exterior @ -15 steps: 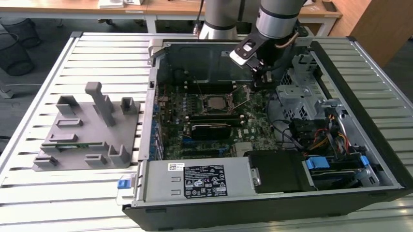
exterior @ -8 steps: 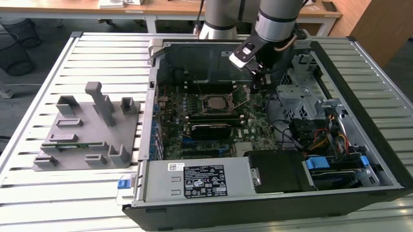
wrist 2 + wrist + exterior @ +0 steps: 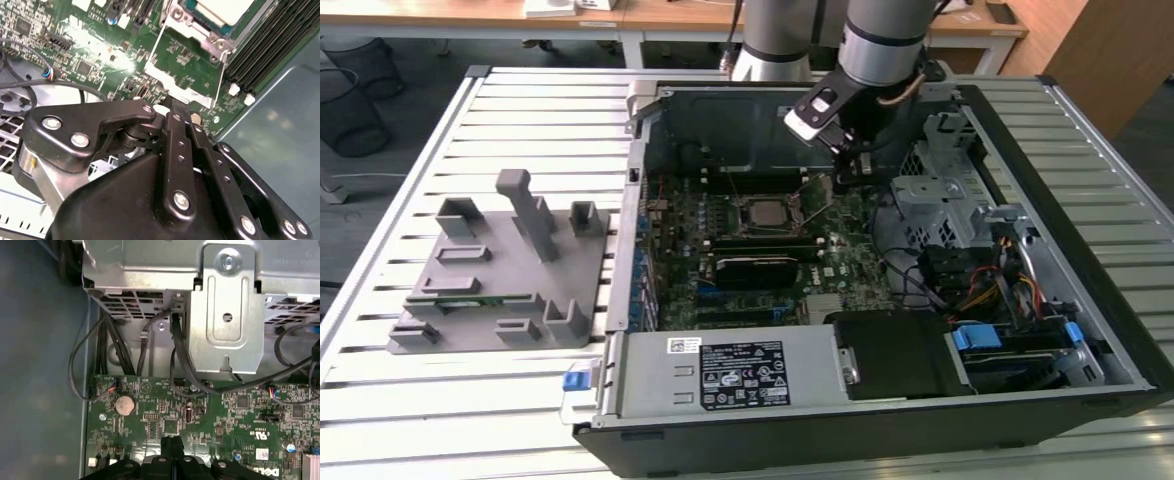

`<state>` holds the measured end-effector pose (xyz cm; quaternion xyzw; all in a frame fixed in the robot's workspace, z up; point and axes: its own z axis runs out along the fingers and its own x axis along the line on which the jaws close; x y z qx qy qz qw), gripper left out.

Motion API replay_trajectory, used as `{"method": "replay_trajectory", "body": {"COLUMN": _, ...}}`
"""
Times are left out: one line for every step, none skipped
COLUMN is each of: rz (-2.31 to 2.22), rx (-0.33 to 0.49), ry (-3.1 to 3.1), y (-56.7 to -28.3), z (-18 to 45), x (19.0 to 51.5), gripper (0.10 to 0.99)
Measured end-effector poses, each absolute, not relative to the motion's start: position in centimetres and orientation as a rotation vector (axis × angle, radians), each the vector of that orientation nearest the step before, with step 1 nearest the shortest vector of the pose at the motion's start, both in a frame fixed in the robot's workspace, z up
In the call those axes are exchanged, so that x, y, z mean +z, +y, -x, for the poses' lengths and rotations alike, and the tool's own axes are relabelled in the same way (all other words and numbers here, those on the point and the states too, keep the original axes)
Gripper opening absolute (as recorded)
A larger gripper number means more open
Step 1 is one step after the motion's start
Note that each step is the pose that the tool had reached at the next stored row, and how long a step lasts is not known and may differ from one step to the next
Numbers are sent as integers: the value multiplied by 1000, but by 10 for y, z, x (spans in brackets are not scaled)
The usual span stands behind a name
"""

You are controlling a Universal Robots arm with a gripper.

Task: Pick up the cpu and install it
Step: 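Close the cpu cover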

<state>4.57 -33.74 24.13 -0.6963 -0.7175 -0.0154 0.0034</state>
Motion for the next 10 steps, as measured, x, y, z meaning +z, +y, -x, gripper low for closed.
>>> {"method": "replay_trajectory", "body": {"rz": 2182, "rx": -48, "ry": -2249, "y": -337, "z": -44, "x": 242, "gripper": 106}}
{"method": "replay_trajectory", "body": {"rz": 2182, "rx": -48, "ry": -2248, "y": -337, "z": -43, "x": 242, "gripper": 106}}
{"method": "replay_trajectory", "body": {"rz": 2181, "rx": -48, "ry": -2248, "y": -337, "z": -41, "x": 242, "gripper": 106}}
{"method": "replay_trajectory", "body": {"rz": 2181, "rx": -48, "ry": -2247, "y": -337, "z": -40, "x": 243, "gripper": 106}}
{"method": "replay_trajectory", "body": {"rz": 2180, "rx": -47, "ry": -2247, "y": -337, "z": -38, "x": 243, "gripper": 106}}
{"method": "replay_trajectory", "body": {"rz": 2180, "rx": -47, "ry": -2246, "y": -337, "z": -37, "x": 244, "gripper": 106}}
{"method": "replay_trajectory", "body": {"rz": 2179, "rx": -46, "ry": -2245, "y": -337, "z": -36, "x": 244, "gripper": 106}}
{"method": "replay_trajectory", "body": {"rz": 2178, "rx": -46, "ry": -2244, "y": -337, "z": -35, "x": 245, "gripper": 106}}
{"method": "replay_trajectory", "body": {"rz": 2177, "rx": -44, "ry": -2243, "y": -337, "z": -34, "x": 245, "gripper": 106}}
{"method": "replay_trajectory", "body": {"rz": 2176, "rx": -43, "ry": -2242, "y": -337, "z": -33, "x": 246, "gripper": 106}}
